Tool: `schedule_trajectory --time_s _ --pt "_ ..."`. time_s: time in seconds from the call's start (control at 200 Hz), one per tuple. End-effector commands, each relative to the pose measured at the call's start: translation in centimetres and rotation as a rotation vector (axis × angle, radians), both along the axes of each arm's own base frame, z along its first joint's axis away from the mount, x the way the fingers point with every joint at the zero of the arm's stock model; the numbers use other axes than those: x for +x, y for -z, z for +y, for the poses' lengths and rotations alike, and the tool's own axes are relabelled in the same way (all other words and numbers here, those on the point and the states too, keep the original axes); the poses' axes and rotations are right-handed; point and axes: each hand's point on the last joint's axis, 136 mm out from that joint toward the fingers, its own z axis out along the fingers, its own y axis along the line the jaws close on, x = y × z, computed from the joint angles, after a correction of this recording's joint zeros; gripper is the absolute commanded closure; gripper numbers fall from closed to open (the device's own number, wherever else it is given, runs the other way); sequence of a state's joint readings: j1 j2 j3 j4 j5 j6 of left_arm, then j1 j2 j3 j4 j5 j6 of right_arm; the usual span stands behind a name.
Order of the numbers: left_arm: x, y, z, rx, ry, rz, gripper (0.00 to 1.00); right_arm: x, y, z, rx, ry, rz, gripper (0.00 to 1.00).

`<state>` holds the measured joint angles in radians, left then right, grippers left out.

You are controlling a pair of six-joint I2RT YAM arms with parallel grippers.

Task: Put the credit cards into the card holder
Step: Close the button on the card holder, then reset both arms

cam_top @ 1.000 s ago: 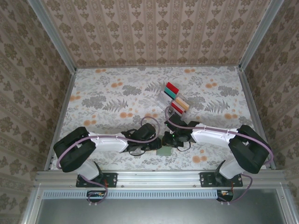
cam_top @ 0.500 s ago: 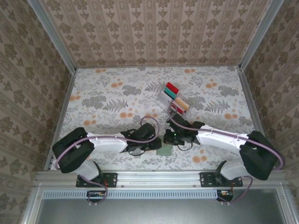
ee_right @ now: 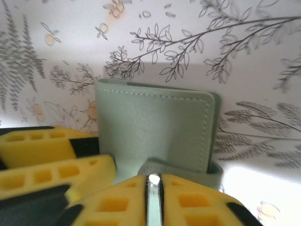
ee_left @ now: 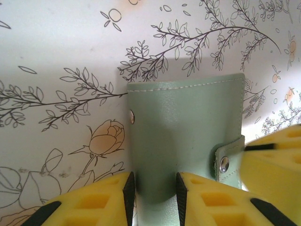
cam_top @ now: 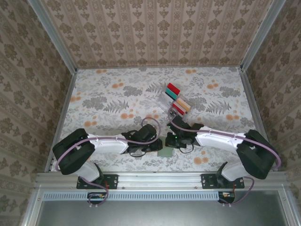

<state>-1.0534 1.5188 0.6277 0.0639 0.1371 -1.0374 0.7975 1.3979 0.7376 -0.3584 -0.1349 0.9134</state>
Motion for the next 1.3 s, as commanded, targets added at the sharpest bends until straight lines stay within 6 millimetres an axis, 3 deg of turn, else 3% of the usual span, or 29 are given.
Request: schedule_trajectory --time_s 0.0,0.045,0.125,0.245,0.285,0.375,0.455,0.52,0.615,0.69,0.865,1.01,1.215,1.295 --pt "0.4 -2.0 0.0 -0.01 0.021 -0.072 0.67 1.3 -4.3 -2.9 -0.065 0.039 -0.164 0.71" --pt "0.7 -2.5 0.3 0.002 0.02 -0.102 0.66 2.2 -5.7 -4.6 -0.106 0.086 -0.235 0.66" --pt "1.4 -3.6 1.4 0.054 0.018 -0.162 0.66 2.9 -7.6 -9.4 -0.259 0.192 -0.341 0.59" --pt "3.3 -5.9 4.6 0.162 -0.008 -0.286 0.61 4.2 -11.8 -16.0 -0.462 0.321 -0.54 0.48" --pt "4.1 -6.7 6.2 0.204 -0.032 -0.328 0.59 4.8 -12.9 -17.8 -0.533 0.334 -0.615 0.45" --pt "6.4 -8.4 10.3 0.274 -0.111 -0.412 0.51 5.9 -13.7 -20.9 -0.674 0.374 -0.728 0.18" --pt "8.4 -9.8 14.9 0.329 -0.212 -0.478 0.37 7.1 -14.0 -23.2 -0.799 0.409 -0.811 0.16" --pt "9.8 -11.1 18.9 0.392 -0.308 -0.547 0.24 8.1 -12.9 -24.4 -0.847 0.412 -0.848 0.16" --pt "11.1 -12.5 24.3 0.477 -0.454 -0.635 0.07 9.8 -10.5 -24.7 -0.788 0.366 -0.861 0.16" --pt "11.7 -12.9 28.9 0.552 -0.585 -0.656 0.02 10.8 -8.6 -25.6 -0.748 0.386 -0.843 0.16" --pt "12.3 -12.4 34.8 0.673 -0.734 -0.673 0.0 13.6 -7.4 -24.9 -0.661 0.358 -0.893 0.16" --pt "13.1 -11.9 37.0 0.759 -0.793 -0.705 0.0 16.0 -7.9 -23.7 -0.634 0.309 -0.991 0.15" --pt "15.9 -9.8 36.4 0.785 -0.718 -0.809 0.0 17.4 -7.9 -22.1 -0.584 0.195 -1.098 0.15" --pt "17.1 -9.1 36.2 0.79 -0.696 -0.844 0.0 17.3 -6.9 -23.3 -0.597 0.269 -1.133 0.13"
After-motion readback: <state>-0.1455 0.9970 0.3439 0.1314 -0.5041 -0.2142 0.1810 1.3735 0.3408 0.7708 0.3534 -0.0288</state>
